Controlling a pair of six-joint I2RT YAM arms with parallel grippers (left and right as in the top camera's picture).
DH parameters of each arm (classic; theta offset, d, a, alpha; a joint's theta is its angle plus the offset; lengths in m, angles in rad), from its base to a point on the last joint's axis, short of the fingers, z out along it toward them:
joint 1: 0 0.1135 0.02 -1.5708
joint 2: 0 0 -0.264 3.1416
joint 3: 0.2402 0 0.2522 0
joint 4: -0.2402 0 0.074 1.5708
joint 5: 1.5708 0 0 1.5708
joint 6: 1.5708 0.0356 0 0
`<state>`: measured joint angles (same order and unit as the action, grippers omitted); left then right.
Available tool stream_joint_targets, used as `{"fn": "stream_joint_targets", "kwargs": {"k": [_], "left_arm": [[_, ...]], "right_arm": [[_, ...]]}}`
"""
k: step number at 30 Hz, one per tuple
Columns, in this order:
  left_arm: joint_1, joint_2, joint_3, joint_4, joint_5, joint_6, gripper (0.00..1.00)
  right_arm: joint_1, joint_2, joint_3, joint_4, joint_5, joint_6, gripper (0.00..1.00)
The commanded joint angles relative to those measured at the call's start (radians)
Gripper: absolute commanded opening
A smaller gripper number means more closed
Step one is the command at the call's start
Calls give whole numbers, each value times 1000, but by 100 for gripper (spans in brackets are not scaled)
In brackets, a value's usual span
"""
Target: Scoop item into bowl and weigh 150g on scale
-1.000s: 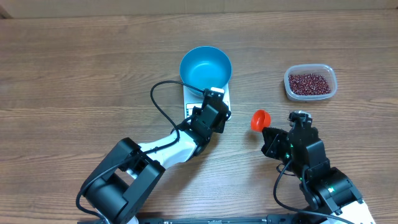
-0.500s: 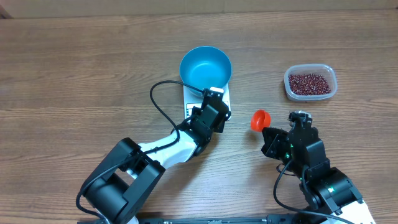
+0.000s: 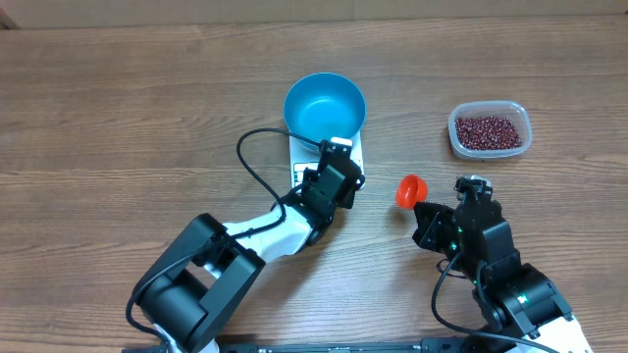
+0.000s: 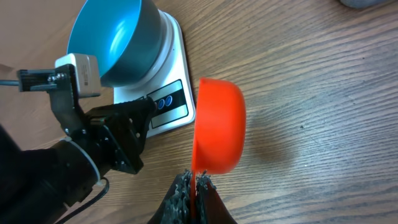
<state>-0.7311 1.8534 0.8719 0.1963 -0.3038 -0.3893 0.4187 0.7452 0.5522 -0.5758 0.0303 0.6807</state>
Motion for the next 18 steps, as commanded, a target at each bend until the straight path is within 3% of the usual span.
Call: {"fn": "stream_joint_targets", "kwargs": {"k": [1, 18], "left_arm": [[11, 30, 14, 12, -21, -12, 4], [13, 30, 14, 15, -41, -19, 4]], "right_arm": [[-6, -3, 21, 2, 13, 3, 4], [-6, -3, 21, 1, 13, 3, 4]]}}
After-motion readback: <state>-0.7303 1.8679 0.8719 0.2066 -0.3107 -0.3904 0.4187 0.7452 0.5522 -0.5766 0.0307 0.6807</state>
